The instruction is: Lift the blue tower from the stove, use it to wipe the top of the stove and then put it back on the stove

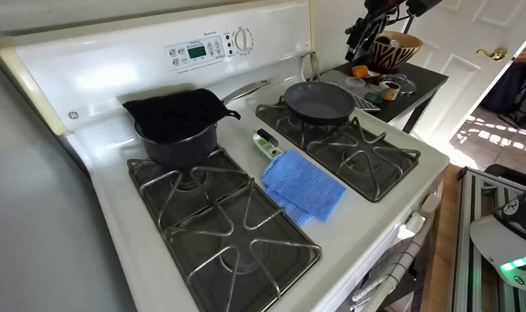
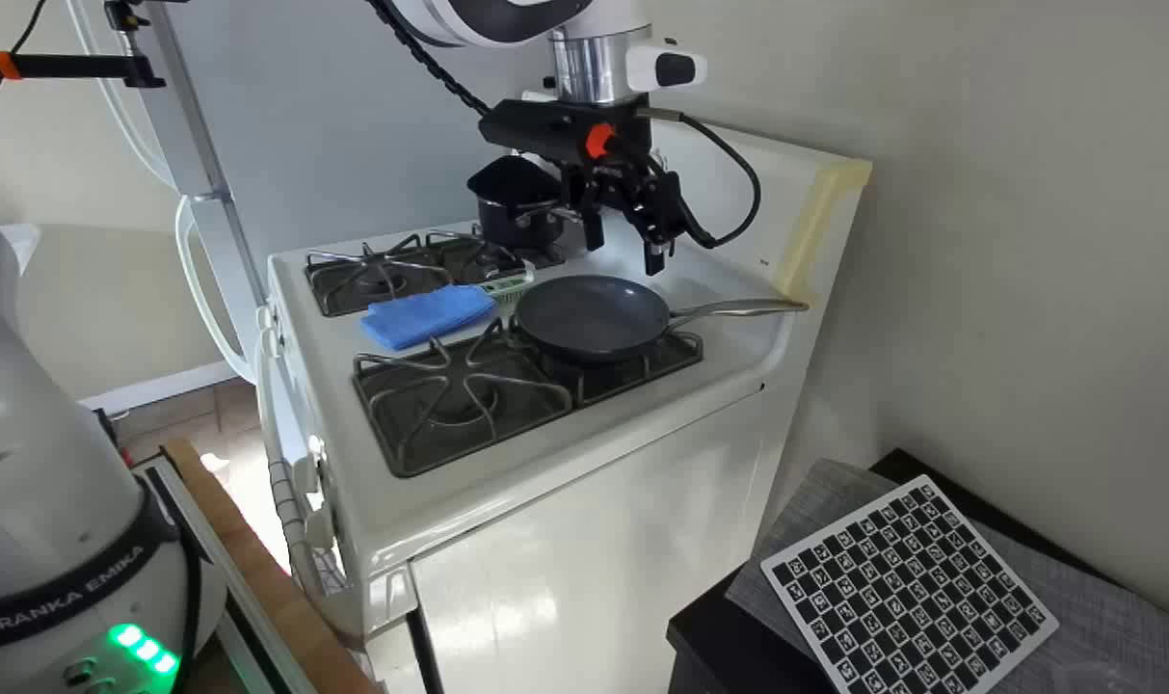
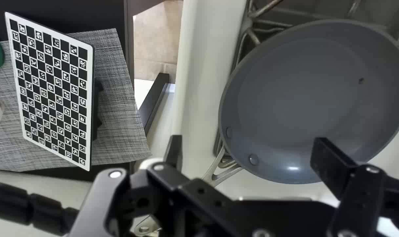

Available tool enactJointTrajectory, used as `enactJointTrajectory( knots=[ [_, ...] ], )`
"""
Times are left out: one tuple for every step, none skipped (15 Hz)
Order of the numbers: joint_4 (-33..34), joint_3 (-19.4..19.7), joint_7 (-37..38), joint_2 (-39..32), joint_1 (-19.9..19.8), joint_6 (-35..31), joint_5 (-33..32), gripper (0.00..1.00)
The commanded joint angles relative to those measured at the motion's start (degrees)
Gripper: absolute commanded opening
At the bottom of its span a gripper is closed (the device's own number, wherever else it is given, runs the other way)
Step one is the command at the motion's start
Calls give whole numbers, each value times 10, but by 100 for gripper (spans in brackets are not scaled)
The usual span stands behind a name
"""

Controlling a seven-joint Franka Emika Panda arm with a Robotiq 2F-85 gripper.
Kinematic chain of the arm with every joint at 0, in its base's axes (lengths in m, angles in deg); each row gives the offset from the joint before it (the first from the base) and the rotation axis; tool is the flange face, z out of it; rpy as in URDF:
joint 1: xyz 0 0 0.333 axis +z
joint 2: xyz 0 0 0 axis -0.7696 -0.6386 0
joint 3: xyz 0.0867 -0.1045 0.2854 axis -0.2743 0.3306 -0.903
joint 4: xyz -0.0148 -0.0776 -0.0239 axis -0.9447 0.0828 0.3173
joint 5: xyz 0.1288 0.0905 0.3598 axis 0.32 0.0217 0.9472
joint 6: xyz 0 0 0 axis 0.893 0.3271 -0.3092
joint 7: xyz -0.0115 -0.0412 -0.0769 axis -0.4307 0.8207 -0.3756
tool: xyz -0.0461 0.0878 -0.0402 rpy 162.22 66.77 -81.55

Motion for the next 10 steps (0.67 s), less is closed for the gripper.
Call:
enactJointTrajectory(
  knots=[
    [1,-3,-1,0,-3,1,1,100],
    [1,-3,-1,0,-3,1,1,100],
    [1,-3,-1,0,-3,1,1,100],
    [1,-3,-1,0,-3,1,1,100],
    [1,-3,-1,0,-3,1,1,100],
    [-2,-8,6,3,-1,-1,-4,100],
    [-6,-18,24,7,1,0,-10,100],
    [-8,-28,38,8,2,2,-21,100],
    [-8,-39,51,10,5,13,-24,100],
    [-8,-51,65,13,10,24,-27,100]
  ],
)
